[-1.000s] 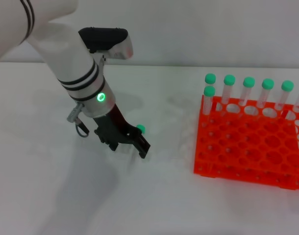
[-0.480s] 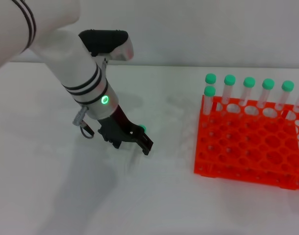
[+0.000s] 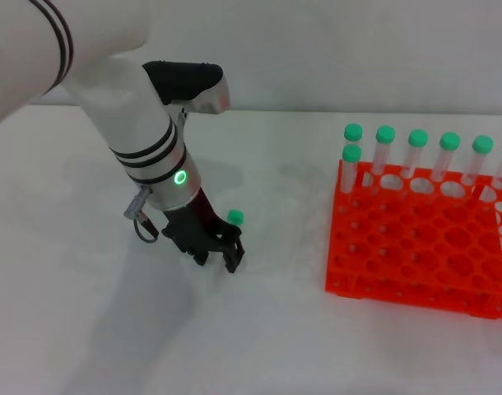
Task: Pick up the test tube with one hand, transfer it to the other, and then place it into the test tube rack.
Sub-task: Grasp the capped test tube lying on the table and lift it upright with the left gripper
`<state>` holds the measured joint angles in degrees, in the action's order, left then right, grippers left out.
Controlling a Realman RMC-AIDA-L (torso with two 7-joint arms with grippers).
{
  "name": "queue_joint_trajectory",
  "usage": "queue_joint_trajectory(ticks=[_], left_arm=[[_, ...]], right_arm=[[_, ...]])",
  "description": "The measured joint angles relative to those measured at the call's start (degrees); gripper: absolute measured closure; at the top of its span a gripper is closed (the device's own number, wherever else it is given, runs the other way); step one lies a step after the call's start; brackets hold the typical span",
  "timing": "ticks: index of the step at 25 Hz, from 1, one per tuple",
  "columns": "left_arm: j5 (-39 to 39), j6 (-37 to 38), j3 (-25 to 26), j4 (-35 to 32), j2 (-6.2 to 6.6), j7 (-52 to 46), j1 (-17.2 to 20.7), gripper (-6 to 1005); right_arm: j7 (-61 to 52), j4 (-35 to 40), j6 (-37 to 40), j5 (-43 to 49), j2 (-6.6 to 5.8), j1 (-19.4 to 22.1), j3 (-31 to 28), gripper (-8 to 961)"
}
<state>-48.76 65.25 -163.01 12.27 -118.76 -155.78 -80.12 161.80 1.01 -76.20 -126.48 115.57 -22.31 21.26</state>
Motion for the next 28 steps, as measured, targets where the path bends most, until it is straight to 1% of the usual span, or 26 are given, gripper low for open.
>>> queue_joint_trajectory(ticks=[2,8,18,22,28], left_arm=[[-0.5,0.2,0.0,-0.3,-0.02,-0.3,-0.1,328],[-1.3,0.1,0.0,-0.8,-0.05,-1.3,0.0,498],[-1.4,-1.3,0.0,-1.0,-0.17,-1.3,0.4,567],[-1.4,-2.6,0.0,-2.5,-0.17,-0.9,0.7,594],[-1.2,-3.9,0.0,-2.9,-0.12,-0.4,0.7,721]], right_arm=[[0.0,0.0,0.0,0.0,0.00,-0.1,0.0,90],[0.0,0.0,0.0,0.0,0.00,-0.1,0.0,90],[0.0,0.2,0.0,-0.6,0.00,-0.1,0.0,91],[0.0,0.2,0.0,-0.8,0.00,0.0,0.0,92],[0.0,0.3,0.0,-0.8,-0.08,0.0,0.0,93]])
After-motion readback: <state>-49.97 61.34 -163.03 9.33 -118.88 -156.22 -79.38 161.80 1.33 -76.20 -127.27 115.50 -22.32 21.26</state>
